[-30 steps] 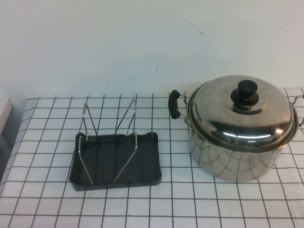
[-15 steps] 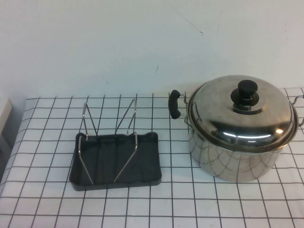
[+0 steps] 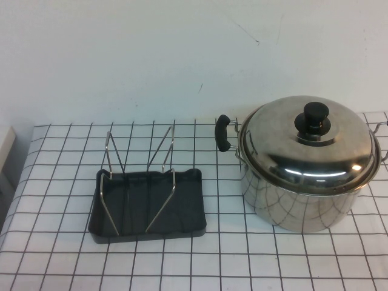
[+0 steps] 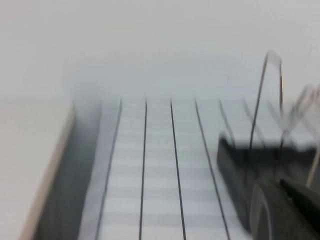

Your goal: Put pot lid on rack

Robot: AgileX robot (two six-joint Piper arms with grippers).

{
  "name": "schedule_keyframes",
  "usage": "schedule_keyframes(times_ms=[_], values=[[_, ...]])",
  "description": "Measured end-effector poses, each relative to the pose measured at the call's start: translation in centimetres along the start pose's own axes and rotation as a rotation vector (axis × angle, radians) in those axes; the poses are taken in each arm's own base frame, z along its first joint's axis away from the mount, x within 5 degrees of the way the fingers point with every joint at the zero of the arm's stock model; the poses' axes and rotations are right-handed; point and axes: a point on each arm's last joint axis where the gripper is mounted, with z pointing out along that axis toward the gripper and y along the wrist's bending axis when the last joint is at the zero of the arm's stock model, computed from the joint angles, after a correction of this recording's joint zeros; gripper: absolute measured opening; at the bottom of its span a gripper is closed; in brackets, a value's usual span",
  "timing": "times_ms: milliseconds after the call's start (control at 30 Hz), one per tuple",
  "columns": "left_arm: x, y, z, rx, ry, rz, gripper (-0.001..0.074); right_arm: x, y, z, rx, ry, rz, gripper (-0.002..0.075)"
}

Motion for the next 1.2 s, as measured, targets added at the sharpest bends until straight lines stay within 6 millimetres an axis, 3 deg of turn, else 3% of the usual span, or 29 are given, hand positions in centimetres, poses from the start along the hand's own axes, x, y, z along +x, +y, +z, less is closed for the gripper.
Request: schedule_keyframes(times_ms=[333, 533, 733, 900, 1000, 1067, 1200], values=[[-5.6, 0.0, -1.9, 0.0, -0.657, -0.004, -0.0003, -4.8, -1.0, -1.5, 0.122, -0.561, -0.012, -0.0003], [-7.1, 0.0, -3.4, -0.002, -0.891, -0.009, -0.0003, -5.5, -1.2, -1.9, 0.152, -0.645, -0.014, -0.0003], [-7.2, 0.1, -3.6, -0.002, -0.913, -0.011, -0.0003, -5.7, -1.5, -2.2, 0.161, -0.685, 0.048, -0.0003], [-7.3, 0.0, -3.6, 0.014, -0.925, -0.026, -0.0003, -5.6, -2.3, -2.3, 0.125, -0.73, 0.421, -0.0003], [-7.2, 0.0, -3.6, 0.016, -0.921, -0.028, -0.0003, -5.5, -2.7, -2.4, 0.121, -0.741, 0.548, -0.0003], [-7.0, 0.0, -3.3, 0.02, -0.877, -0.037, -0.0003, -5.5, -2.8, -2.4, 0.124, -0.751, 0.579, -0.0003], [-6.6, -0.3, -2.2, 0.043, -0.611, -0.11, -0.0003, -5.5, -2.7, -2.3, 0.114, -0.731, 0.581, -0.0003]])
